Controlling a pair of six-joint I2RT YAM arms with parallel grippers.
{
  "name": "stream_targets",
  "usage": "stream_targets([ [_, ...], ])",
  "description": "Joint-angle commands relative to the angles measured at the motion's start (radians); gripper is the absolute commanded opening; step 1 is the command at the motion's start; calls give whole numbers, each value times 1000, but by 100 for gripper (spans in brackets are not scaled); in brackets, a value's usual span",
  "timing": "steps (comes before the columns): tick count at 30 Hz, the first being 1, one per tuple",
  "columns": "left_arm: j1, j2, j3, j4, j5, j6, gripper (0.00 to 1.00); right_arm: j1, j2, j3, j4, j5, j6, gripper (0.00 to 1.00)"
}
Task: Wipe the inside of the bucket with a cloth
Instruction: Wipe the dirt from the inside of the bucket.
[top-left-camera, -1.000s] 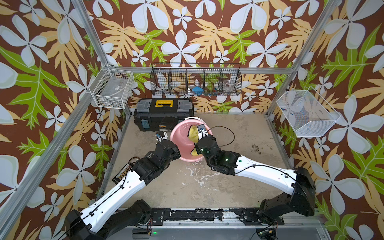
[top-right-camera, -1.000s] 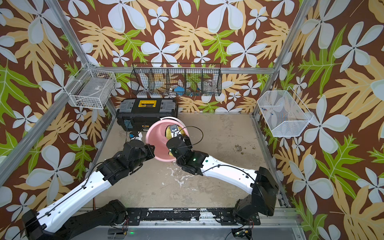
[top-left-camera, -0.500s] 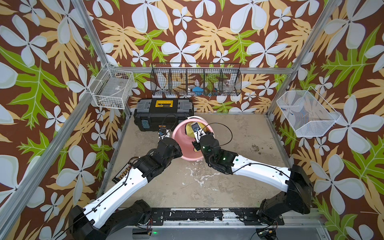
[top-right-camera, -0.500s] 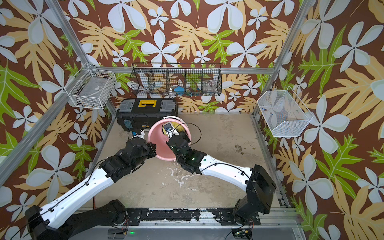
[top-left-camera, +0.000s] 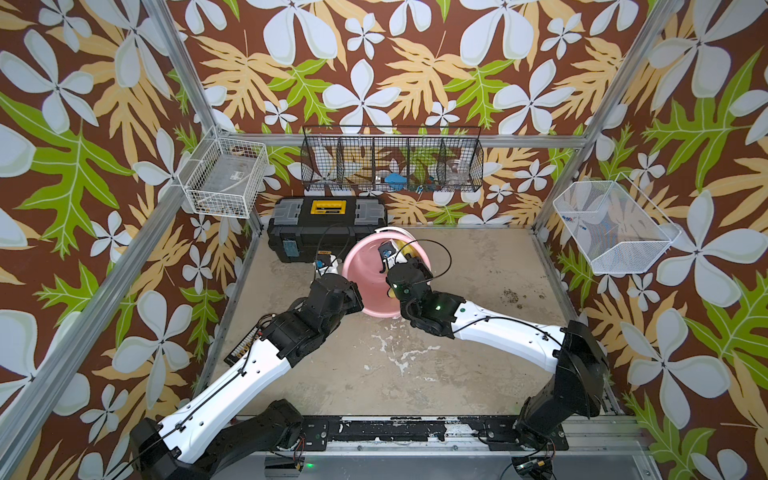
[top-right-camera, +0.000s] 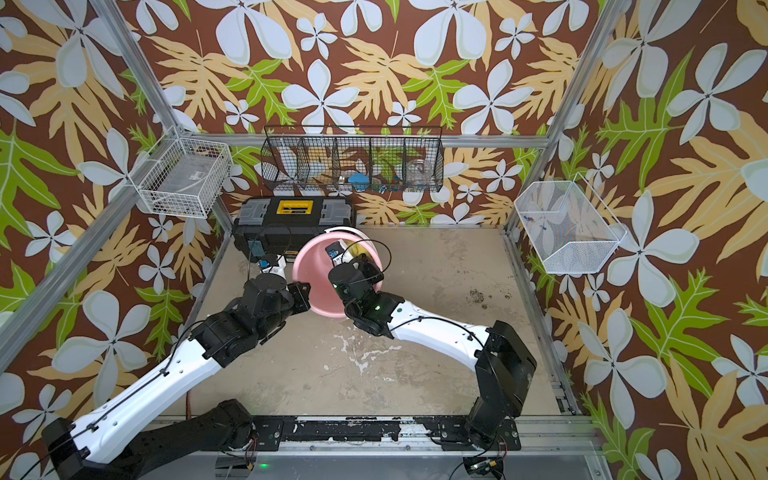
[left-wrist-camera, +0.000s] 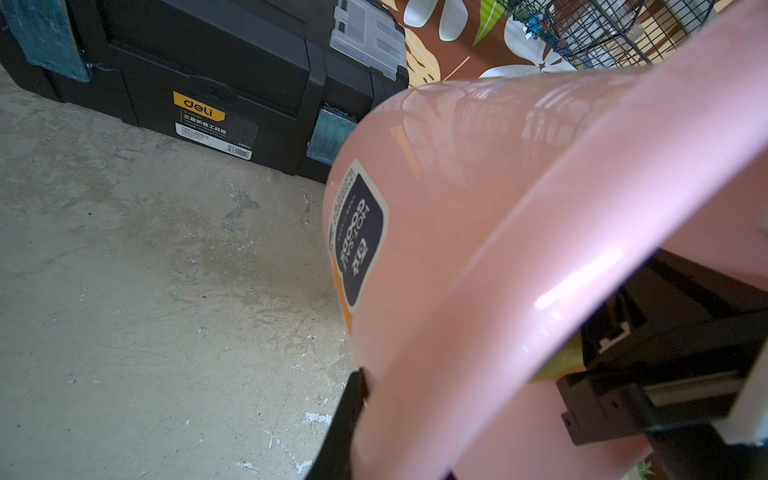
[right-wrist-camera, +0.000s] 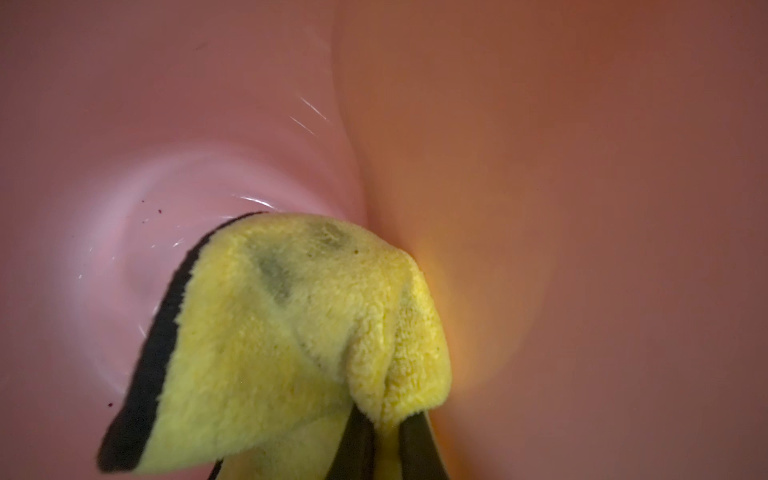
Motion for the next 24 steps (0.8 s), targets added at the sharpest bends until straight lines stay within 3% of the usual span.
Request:
stream_targets([
  [1, 2, 1, 2, 76, -77, 7, 0, -5, -18, 16, -249, -12, 160, 0],
  [9, 2, 45, 14, 126, -81, -2, 0, -4, -82, -36, -403, -325, 415, 0],
  [19, 2, 68, 8, 147, -76, -6, 0, -5, -166, -142, -195, -775, 605, 0],
  [24, 2, 53, -4, 143, -87, -1, 0, -6, -238, -152, -133, -870, 651, 0],
])
